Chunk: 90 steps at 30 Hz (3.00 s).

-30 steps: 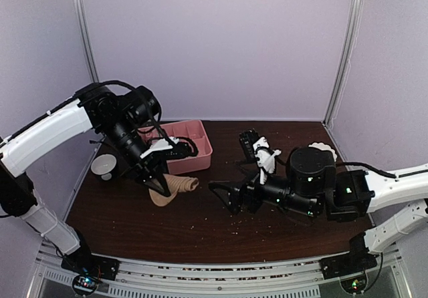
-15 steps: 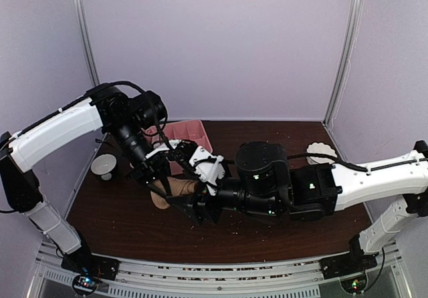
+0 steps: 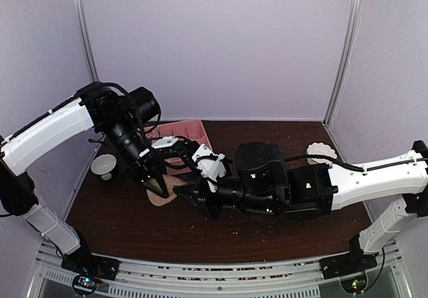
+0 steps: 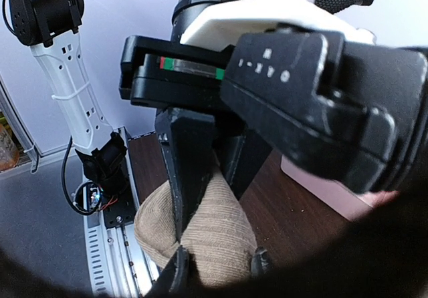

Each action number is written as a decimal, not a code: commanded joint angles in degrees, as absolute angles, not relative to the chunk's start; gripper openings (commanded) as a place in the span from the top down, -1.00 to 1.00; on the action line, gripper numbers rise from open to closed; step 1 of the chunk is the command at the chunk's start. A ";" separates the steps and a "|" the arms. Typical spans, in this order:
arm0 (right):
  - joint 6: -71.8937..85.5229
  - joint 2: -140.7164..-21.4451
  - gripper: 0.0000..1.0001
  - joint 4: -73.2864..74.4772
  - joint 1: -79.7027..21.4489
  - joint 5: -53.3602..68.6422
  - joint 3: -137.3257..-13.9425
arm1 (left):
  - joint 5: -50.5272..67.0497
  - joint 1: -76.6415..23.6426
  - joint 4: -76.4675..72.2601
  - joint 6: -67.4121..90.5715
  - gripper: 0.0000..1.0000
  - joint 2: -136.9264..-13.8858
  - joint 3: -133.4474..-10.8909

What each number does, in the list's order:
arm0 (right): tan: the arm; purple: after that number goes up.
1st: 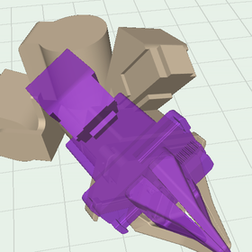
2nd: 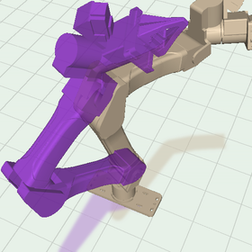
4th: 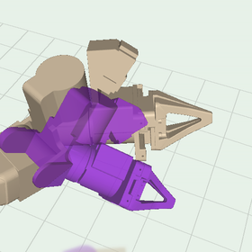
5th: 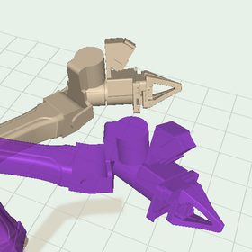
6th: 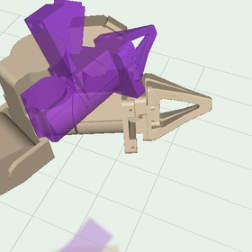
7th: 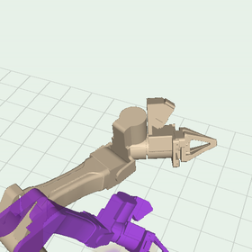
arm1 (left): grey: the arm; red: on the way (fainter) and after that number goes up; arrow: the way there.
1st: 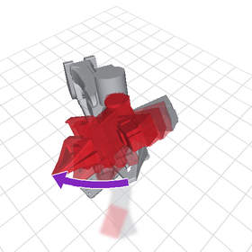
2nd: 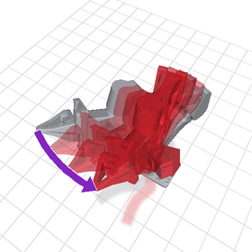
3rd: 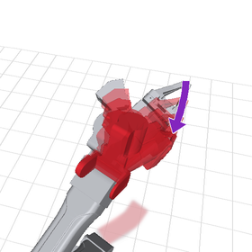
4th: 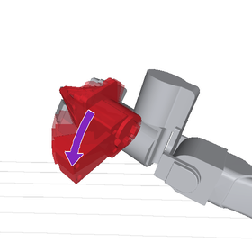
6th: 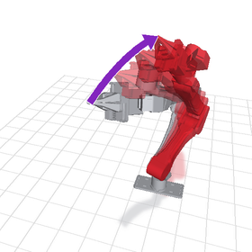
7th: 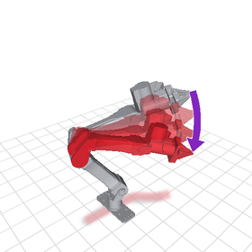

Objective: Roll the socks
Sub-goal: Roll the sock.

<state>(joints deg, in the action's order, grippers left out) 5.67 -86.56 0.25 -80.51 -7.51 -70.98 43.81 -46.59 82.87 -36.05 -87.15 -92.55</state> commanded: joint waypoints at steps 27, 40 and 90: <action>14.83 -85.90 1.00 -11.22 -77.39 2.67 -66.28 | 45.12 -46.60 78.38 -39.83 0.40 -81.89 -92.64; 14.34 -84.05 1.00 -8.17 -78.65 -4.69 -66.04 | 47.32 -46.54 84.43 -43.66 -0.02 -81.53 -91.29; 44.29 -85.96 1.00 -34.60 -76.38 1.52 -58.61 | 17.95 -51.35 59.51 -40.55 0.34 -65.03 -80.29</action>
<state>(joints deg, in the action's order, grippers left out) 46.74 -88.23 -32.71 -76.82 5.15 -60.29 21.34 -51.11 62.39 -44.75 -65.43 -81.89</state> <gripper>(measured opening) 0.083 0.210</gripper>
